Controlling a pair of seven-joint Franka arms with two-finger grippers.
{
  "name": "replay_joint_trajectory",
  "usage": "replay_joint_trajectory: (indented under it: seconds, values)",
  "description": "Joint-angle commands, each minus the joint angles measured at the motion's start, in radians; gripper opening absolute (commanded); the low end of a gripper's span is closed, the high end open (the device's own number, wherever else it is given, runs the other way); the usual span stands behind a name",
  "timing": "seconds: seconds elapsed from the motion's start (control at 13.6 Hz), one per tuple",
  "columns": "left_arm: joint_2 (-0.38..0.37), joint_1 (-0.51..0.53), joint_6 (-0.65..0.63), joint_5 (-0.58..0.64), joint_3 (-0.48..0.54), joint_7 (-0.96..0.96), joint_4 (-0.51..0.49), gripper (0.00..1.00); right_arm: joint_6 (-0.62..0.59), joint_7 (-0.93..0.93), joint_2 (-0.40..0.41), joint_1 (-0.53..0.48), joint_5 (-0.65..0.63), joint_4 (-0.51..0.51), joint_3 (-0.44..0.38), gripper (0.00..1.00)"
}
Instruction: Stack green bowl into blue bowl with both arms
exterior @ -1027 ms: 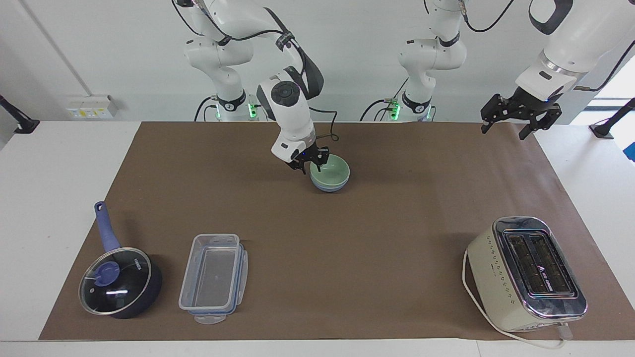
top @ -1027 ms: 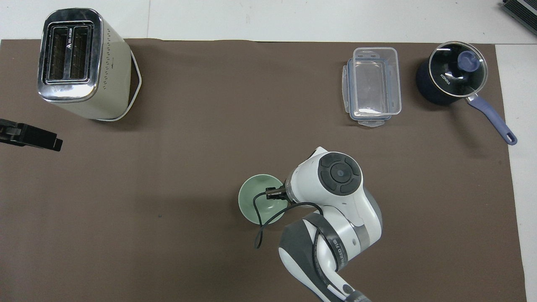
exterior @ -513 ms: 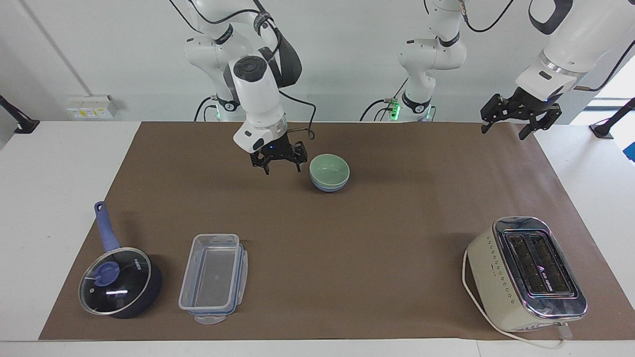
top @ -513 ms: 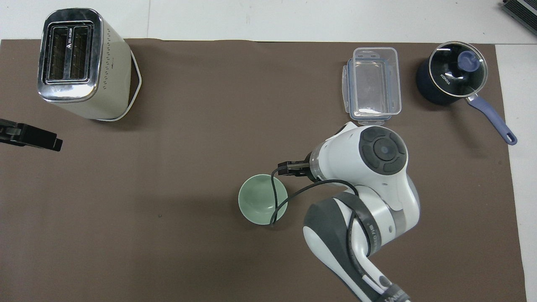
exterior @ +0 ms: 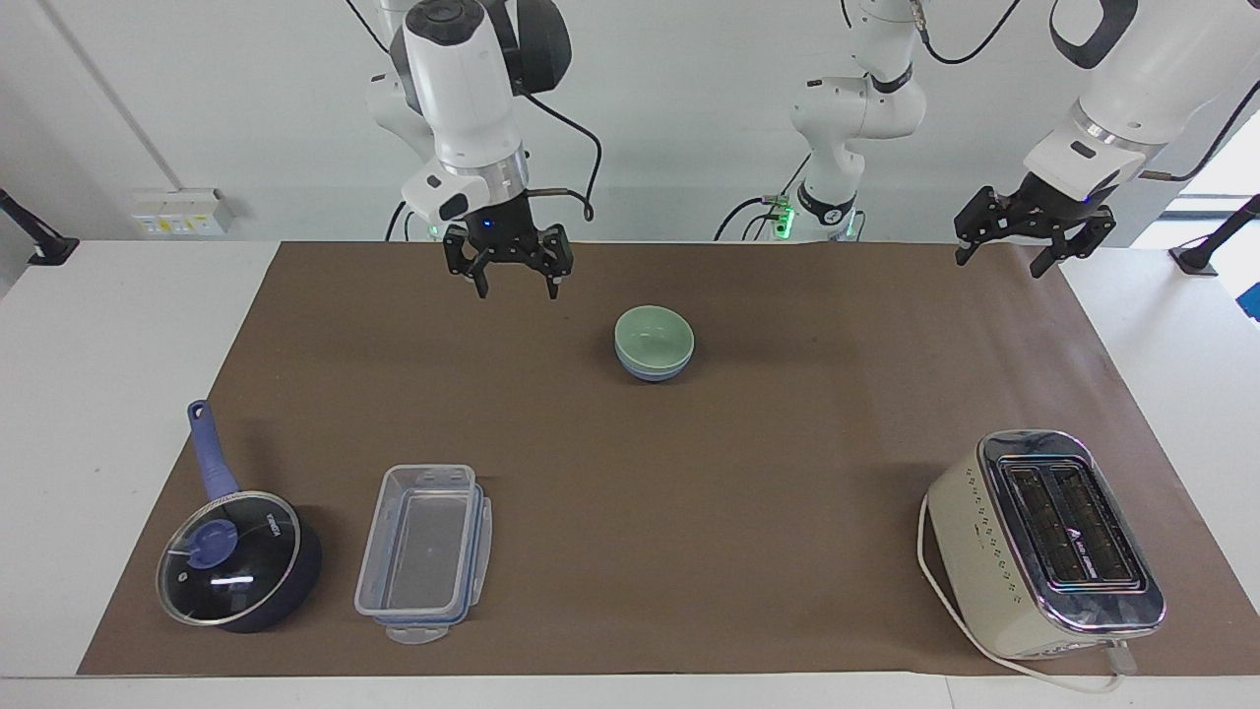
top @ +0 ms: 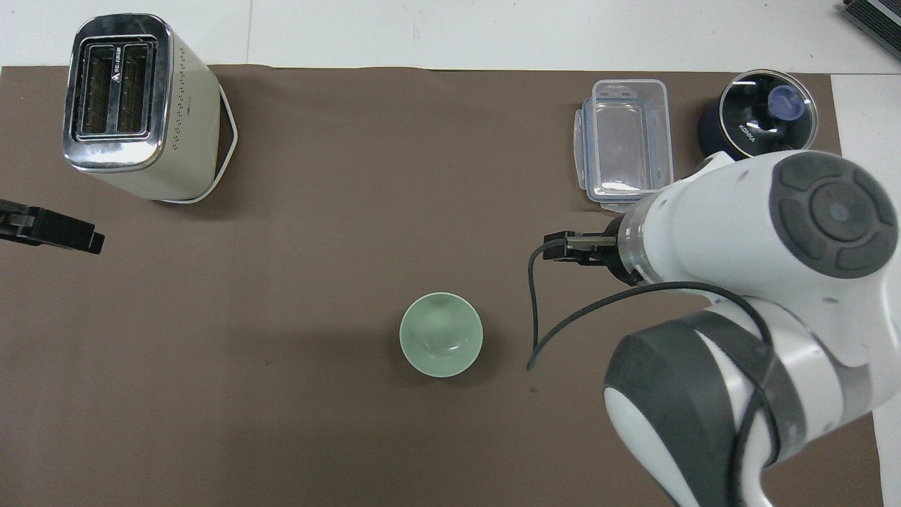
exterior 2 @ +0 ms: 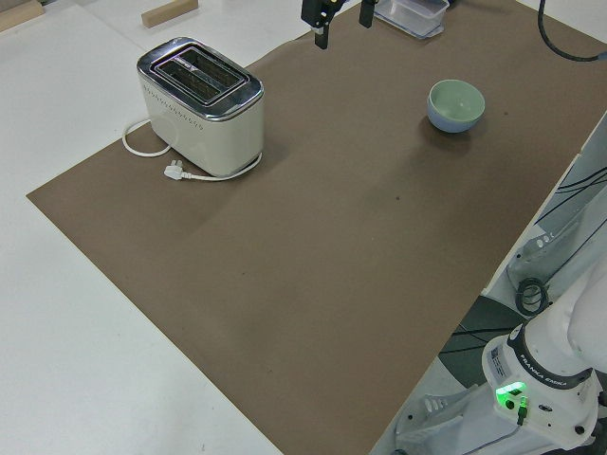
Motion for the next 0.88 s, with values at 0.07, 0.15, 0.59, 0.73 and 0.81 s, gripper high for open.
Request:
replay_joint_trajectory:
  seconds: [0.07, 0.15, 0.59, 0.73, 0.81]
  values:
    - [-0.014, 0.005, -0.001, 0.014, -0.008, 0.004, -0.008, 1.00, -0.153, 0.002, 0.010, -0.014, -0.006, 0.148, -0.080, 1.00]
    - [-0.014, 0.005, -0.001, 0.014, -0.008, 0.004, -0.008, 1.00, -0.174, 0.002, 0.009, -0.014, -0.008, 0.159, -0.106, 1.00]
    - [-0.014, 0.001, -0.001, 0.014, -0.008, 0.004, -0.008, 1.00, -0.218, -0.038, -0.063, -0.014, -0.005, 0.174, -0.281, 1.00]
    - [-0.014, -0.001, -0.001, 0.012, -0.008, 0.004, -0.008, 1.00, -0.246, -0.099, -0.077, -0.014, -0.006, 0.174, -0.347, 1.00]
    - [-0.014, -0.001, -0.001, 0.012, -0.008, 0.004, -0.008, 1.00, -0.259, -0.147, -0.080, -0.014, -0.008, 0.174, -0.388, 1.00]
